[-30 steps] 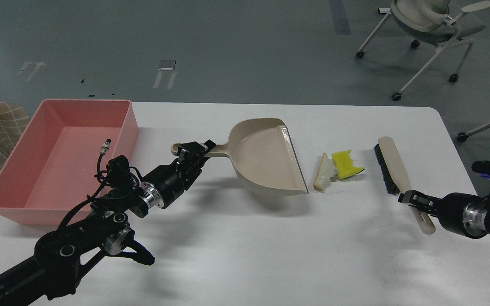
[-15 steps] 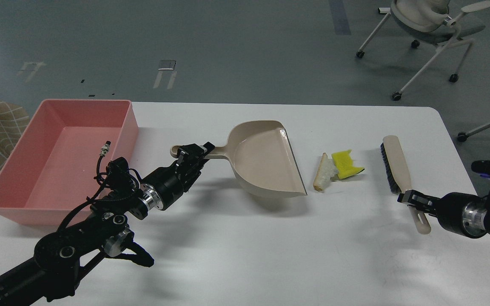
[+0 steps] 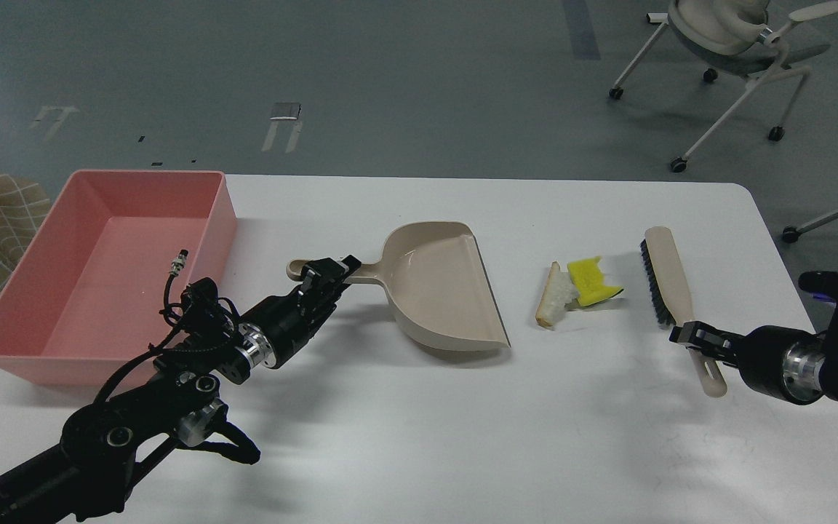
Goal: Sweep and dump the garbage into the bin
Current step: 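Sweep the yellow sponge and stick into the dustpan with the brush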
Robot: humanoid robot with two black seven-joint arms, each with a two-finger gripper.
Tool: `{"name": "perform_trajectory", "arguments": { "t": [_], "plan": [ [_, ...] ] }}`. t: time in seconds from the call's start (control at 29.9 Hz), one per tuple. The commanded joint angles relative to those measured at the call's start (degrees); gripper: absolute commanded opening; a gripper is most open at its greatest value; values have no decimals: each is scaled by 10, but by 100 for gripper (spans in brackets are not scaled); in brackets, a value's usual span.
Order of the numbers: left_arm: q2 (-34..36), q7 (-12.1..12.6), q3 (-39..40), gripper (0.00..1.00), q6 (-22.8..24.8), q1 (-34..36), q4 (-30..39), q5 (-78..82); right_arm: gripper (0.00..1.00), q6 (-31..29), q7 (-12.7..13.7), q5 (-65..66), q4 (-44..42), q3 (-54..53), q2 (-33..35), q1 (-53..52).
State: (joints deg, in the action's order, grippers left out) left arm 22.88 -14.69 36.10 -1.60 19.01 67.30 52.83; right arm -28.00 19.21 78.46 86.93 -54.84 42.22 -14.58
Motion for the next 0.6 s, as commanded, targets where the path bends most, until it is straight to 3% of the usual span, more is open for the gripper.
{"name": "perform_trajectory", "arguments": {
  "t": [0.0, 0.57],
  "plan": [
    [-3, 0, -1, 14, -2, 0, 0, 23, 0, 0, 0, 0, 4, 1, -10, 2],
    [-19, 7, -14, 14, -5, 2, 0, 82, 0, 0, 5, 0, 9, 15, -47, -4]
  ]
}}
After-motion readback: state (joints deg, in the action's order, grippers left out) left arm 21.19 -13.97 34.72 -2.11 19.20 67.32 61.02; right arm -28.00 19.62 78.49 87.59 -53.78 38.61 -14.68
